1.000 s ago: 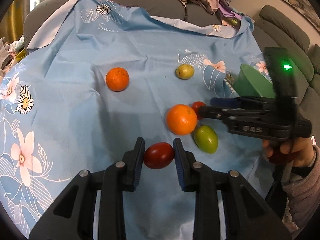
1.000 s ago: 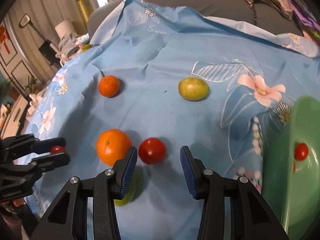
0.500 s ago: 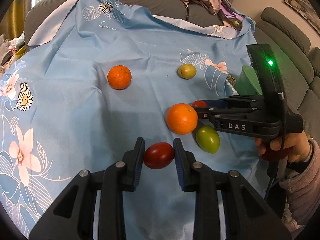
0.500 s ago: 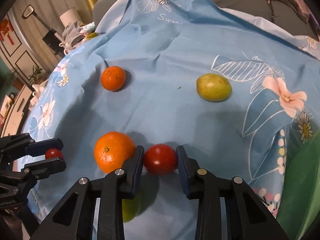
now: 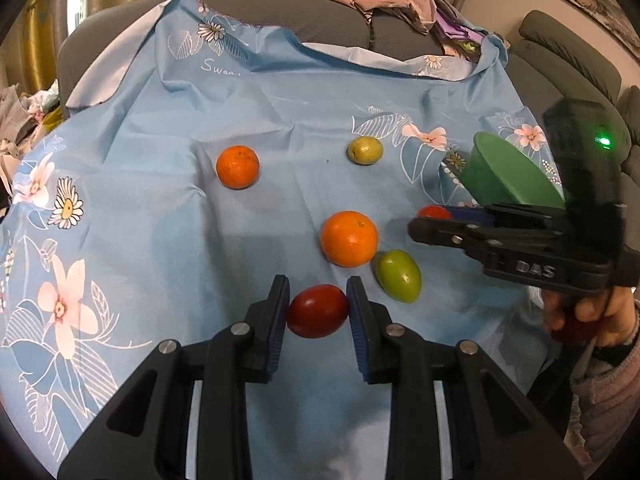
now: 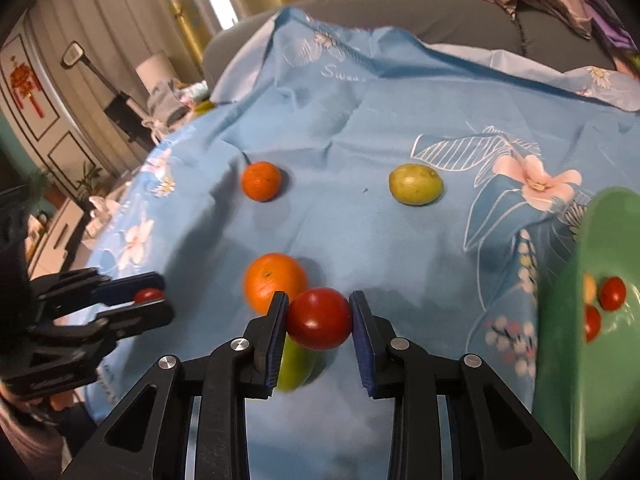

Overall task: Organize fruits
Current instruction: 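Grasp a red cherry tomato with the left tool while the right tool grasps another, then carry both cherry tomatoes over the green bowl and open both tools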

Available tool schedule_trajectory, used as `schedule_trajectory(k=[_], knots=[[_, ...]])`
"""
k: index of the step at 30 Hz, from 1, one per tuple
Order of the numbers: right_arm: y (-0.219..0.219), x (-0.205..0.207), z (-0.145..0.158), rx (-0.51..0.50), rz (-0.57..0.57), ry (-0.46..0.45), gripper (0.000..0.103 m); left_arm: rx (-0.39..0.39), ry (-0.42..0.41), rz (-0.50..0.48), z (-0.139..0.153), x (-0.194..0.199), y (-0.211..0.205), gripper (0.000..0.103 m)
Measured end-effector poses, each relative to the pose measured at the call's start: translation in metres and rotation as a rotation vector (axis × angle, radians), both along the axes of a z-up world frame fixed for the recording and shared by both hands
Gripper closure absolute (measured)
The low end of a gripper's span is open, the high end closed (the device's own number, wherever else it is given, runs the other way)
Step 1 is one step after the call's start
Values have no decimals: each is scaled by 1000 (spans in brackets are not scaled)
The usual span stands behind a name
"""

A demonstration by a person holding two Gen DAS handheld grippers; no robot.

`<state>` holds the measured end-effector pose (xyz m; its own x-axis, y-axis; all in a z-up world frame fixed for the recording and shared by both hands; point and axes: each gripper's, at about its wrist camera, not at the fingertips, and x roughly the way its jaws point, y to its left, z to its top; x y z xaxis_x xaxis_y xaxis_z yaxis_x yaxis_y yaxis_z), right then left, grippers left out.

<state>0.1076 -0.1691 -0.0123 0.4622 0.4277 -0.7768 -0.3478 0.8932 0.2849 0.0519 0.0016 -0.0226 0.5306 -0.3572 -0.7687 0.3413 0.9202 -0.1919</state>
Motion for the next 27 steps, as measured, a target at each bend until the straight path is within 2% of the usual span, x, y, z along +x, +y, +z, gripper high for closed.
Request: schedule_trajectory(k=[13,27], knots=[[-16,-51,36,72,-16,-83,70,34,-69,-41,29,-26,-29,74],[-60,-70,60,111,-101,-167,70,65,-138,-149,56,-23,-89,74]])
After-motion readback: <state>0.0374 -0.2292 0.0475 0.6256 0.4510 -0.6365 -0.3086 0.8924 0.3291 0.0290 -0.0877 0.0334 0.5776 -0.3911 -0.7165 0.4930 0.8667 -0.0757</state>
